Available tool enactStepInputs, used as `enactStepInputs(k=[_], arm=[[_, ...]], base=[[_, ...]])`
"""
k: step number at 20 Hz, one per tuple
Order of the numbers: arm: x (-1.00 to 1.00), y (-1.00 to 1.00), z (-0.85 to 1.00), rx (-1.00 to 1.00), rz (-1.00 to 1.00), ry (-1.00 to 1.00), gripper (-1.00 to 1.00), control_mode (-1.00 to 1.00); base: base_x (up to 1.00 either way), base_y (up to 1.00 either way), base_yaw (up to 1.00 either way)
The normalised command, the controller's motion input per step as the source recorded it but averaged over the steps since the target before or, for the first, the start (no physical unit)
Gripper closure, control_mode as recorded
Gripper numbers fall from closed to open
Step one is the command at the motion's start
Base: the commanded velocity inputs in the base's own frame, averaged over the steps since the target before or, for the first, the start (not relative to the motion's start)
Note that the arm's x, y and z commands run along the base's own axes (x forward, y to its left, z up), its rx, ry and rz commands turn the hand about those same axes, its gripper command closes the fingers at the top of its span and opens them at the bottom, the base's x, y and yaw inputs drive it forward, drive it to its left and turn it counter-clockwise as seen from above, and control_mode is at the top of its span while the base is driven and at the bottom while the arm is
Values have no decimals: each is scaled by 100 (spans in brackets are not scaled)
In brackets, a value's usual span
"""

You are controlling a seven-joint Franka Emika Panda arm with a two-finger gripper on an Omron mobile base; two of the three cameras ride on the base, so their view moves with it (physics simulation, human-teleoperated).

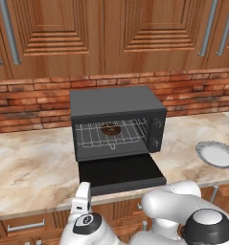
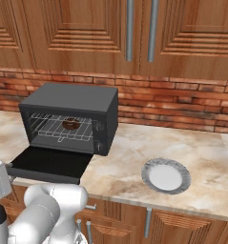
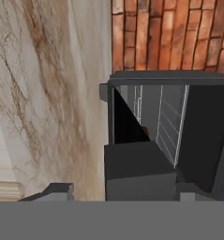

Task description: Pick up the bagel from the plate, place it on the toaster oven rack, close the door, and set the timer.

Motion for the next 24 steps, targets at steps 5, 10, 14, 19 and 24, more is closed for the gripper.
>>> enactStepInputs(k=[5, 10, 14, 19, 24], arm=[[7, 0, 0, 0, 0, -2, -100, -100], [3, 0, 0, 0, 0, -13, -100, -100], [3, 0, 3, 0, 0, -19, -100, -100], [0, -1, 26, 0, 0, -16, -100, -100], [0, -5, 49, 0, 0, -8, -100, -100]], base=[[0, 0, 0], [0, 0, 0], [0, 0, 0], [0, 0, 0], [0, 0, 0]])
